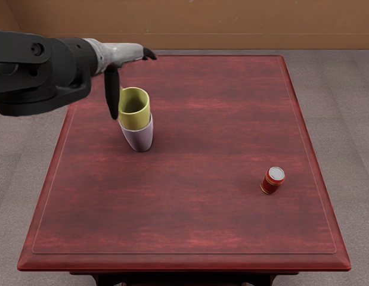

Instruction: Pick up cup and place in cup with left hand

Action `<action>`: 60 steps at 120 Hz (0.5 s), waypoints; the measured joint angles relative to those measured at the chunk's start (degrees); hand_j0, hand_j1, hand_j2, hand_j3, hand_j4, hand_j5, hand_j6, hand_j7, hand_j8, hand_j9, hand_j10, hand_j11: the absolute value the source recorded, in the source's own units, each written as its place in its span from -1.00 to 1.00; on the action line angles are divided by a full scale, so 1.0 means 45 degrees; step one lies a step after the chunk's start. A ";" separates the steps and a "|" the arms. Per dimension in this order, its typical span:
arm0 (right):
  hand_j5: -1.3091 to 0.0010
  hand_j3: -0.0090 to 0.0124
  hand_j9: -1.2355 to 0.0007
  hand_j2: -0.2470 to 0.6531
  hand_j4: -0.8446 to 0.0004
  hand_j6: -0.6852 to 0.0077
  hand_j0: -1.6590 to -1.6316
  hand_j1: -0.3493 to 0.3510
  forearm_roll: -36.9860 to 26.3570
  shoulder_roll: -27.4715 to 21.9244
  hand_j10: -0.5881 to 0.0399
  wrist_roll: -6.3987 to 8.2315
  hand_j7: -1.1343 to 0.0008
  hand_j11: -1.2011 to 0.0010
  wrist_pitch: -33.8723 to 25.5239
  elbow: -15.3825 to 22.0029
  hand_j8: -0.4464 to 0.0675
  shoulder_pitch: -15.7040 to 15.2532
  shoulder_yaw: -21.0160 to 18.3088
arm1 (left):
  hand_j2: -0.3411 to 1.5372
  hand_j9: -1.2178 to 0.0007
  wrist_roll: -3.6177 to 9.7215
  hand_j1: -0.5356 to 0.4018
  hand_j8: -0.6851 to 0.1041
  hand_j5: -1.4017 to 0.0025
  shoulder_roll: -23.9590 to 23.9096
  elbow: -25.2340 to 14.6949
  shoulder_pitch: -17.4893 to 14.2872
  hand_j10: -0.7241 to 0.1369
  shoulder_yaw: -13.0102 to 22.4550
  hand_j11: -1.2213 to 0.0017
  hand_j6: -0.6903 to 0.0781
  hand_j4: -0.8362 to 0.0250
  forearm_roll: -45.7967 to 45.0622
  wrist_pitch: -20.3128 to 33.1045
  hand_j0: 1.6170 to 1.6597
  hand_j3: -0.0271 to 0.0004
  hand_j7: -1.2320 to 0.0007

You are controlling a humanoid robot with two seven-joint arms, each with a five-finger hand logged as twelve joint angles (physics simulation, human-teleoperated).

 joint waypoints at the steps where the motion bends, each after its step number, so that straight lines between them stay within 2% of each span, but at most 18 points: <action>1: 1.00 -0.16 1.00 -0.45 1.00 0.98 -0.93 -1.00 0.0000 0.0000 0.87 0.0000 1.00 1.00 0.0000 0.0000 0.74 -0.0001 0.0000 | -0.62 0.79 -0.0002 0.65 0.51 0.81 0.0113 -0.0001 0.0040 0.47 -0.0107 0.79 0.54 0.71 -0.0178 -0.0067 0.91 0.97 0.79; 12: 1.00 -0.16 1.00 -0.45 1.00 0.98 -0.93 -1.00 0.0000 0.0000 0.87 0.0000 1.00 1.00 0.0000 0.0000 0.74 0.0000 0.0000 | -0.62 0.84 -0.0015 0.71 0.57 0.86 0.1195 -0.0001 0.0642 0.52 -0.1671 0.84 0.61 0.77 -0.2970 -0.1187 0.92 0.97 0.85; 23: 1.00 -0.16 1.00 -0.45 1.00 0.98 -0.93 -1.00 0.0000 0.0000 0.87 0.0000 1.00 1.00 0.0000 0.0000 0.74 0.0002 0.0000 | -0.63 0.88 -0.0021 0.76 0.61 0.90 0.1680 0.0164 0.1233 0.56 -0.3399 0.88 0.65 0.81 -0.5769 -0.2002 0.92 0.97 0.88; 33: 1.00 -0.16 1.00 -0.45 1.00 0.98 -0.93 -1.00 0.0000 0.0000 0.87 0.0000 1.00 1.00 0.0000 0.0000 0.74 0.0003 -0.0001 | -0.63 0.91 -0.0022 0.78 0.63 0.92 0.1834 0.0346 0.1397 0.58 -0.4594 0.91 0.68 0.84 -0.7076 -0.2351 0.92 0.97 0.91; 49: 1.00 -0.16 1.00 -0.45 1.00 0.98 -0.93 -1.00 0.0000 0.0000 0.87 0.0000 1.00 1.00 0.0000 0.0000 0.74 -0.0001 0.0001 | -0.63 0.93 -0.0010 0.81 0.65 0.94 0.2074 0.0621 0.1488 0.61 -0.5526 0.93 0.71 0.86 -0.7817 -0.2992 0.92 0.97 0.93; 60: 1.00 -0.16 1.00 -0.45 1.00 0.98 -0.93 -1.00 0.0000 0.0000 0.87 0.0000 1.00 1.00 0.0000 0.0000 0.74 0.0003 0.0000 | -0.63 0.94 -0.0007 0.82 0.66 0.94 0.2083 0.0698 0.2077 0.62 -0.5736 0.94 0.72 0.87 -0.7951 -0.3332 0.92 0.97 0.94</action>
